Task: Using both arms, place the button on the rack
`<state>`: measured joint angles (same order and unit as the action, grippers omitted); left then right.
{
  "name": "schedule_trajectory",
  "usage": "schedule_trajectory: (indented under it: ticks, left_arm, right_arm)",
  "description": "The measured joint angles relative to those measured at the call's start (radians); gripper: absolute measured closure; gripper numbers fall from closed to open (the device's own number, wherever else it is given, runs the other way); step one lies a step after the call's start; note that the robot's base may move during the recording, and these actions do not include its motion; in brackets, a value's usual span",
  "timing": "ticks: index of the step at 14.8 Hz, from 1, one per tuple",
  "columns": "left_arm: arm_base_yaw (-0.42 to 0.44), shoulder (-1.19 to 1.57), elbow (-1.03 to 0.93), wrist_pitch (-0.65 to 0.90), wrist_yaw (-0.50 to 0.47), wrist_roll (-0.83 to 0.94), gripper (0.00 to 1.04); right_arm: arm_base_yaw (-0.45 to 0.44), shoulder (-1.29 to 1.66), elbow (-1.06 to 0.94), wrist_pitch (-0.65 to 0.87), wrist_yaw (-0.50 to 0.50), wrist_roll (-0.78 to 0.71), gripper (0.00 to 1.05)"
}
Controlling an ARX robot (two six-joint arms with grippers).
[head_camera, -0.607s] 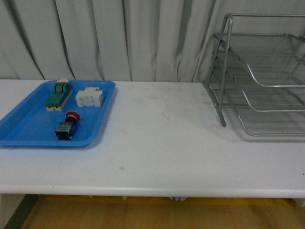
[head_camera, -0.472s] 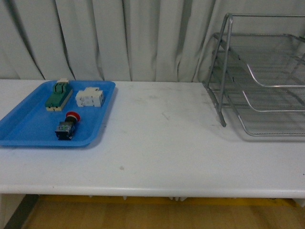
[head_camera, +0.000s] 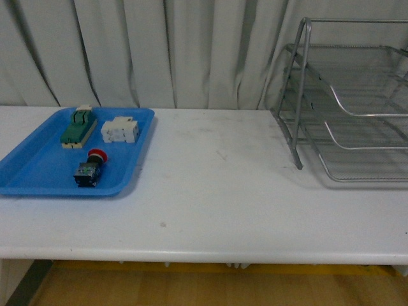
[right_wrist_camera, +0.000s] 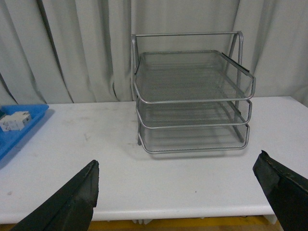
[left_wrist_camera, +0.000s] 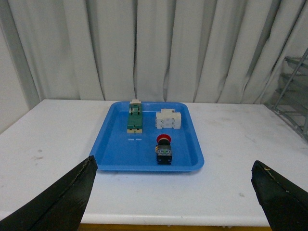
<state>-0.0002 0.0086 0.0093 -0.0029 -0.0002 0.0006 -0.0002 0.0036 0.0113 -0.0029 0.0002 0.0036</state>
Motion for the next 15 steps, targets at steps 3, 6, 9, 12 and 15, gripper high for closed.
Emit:
schedule_trajectory:
  ticks: [3,6,9,12,15]
  left_arm:
    - [0.0,0.0,0.0,0.0,0.0,0.0,0.07]
    - [0.0,0.0,0.0,0.0,0.0,0.0,0.07]
    - [0.0,0.0,0.0,0.0,0.0,0.0,0.07]
    - [0.0,0.0,0.0,0.0,0.0,0.0,0.07]
    - [0.0,0.0,0.0,0.0,0.0,0.0,0.07]
  right_arm:
    - [0.0,0.0,0.0,0.0,0.0,0.0,0.06]
    - [0.0,0.0,0.0,0.0,0.0,0.0,0.06]
    - [0.0,0.0,0.0,0.0,0.0,0.0,0.06]
    - [0.0,0.0,0.0,0.0,0.0,0.0,0.06]
    - [0.0,0.0,0.0,0.0,0.0,0.0,0.06]
